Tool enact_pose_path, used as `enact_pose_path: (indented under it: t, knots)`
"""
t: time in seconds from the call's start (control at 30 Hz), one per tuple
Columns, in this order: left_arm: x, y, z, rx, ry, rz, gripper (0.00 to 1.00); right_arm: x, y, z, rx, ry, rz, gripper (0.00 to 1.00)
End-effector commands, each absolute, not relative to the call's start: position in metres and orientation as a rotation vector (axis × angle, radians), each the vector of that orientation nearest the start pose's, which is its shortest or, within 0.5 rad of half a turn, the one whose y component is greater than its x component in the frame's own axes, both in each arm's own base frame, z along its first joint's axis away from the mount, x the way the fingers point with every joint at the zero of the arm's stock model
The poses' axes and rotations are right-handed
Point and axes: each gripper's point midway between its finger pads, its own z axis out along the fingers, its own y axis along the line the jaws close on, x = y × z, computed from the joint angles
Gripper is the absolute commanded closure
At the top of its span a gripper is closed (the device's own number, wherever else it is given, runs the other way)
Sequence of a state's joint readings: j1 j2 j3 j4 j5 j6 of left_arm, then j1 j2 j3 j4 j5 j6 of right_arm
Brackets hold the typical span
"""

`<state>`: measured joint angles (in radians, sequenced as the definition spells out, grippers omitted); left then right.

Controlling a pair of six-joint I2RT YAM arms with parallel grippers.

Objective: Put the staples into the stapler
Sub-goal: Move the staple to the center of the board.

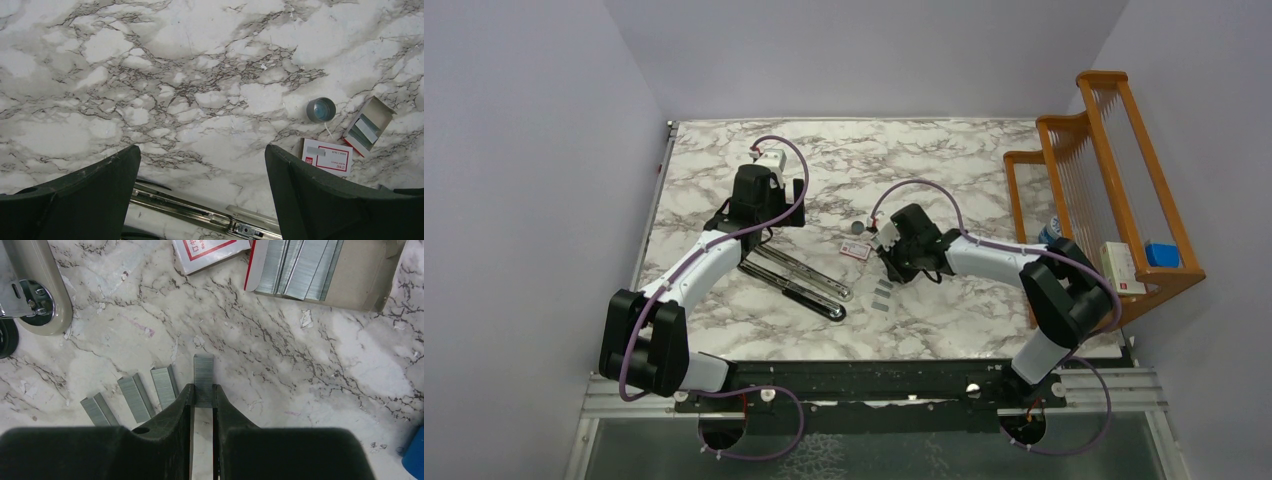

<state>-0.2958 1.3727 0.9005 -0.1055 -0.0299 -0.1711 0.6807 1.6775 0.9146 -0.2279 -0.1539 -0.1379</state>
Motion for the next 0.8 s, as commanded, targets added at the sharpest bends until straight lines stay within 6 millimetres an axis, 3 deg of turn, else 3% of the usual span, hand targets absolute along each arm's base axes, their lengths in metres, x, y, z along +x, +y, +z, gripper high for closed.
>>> enact_pose_path:
  t: [0.0, 0.1, 0.27, 0.6, 0.77]
  knots:
    - [0.389, -0.119, 0.158, 0.121, 2.11, -0.243, 0.02, 0.267, 0.25, 0.028, -1.026, 2.356, 0.44, 0.89]
    - [0.389, -0.117, 0.158, 0.113, 2.109, -0.239, 0.02, 0.269, 0.254, 0.037, -1.006, 2.317, 0.458, 0.89]
    - [0.389, -0.117, 0.158, 0.112, 2.109, -0.234, 0.02, 0.273, 0.255, 0.027, -1.002, 2.318, 0.45, 0.86]
    - [0.389, -0.111, 0.162, 0.104, 2.098, -0.204, 0.02, 0.279, 0.282, 0.03, -1.17, 2.198, 0.558, 0.84]
    - [0.389, -0.11, 0.162, 0.099, 2.097, -0.194, 0.02, 0.278, 0.288, 0.021, -1.244, 2.186, 0.56, 0.81]
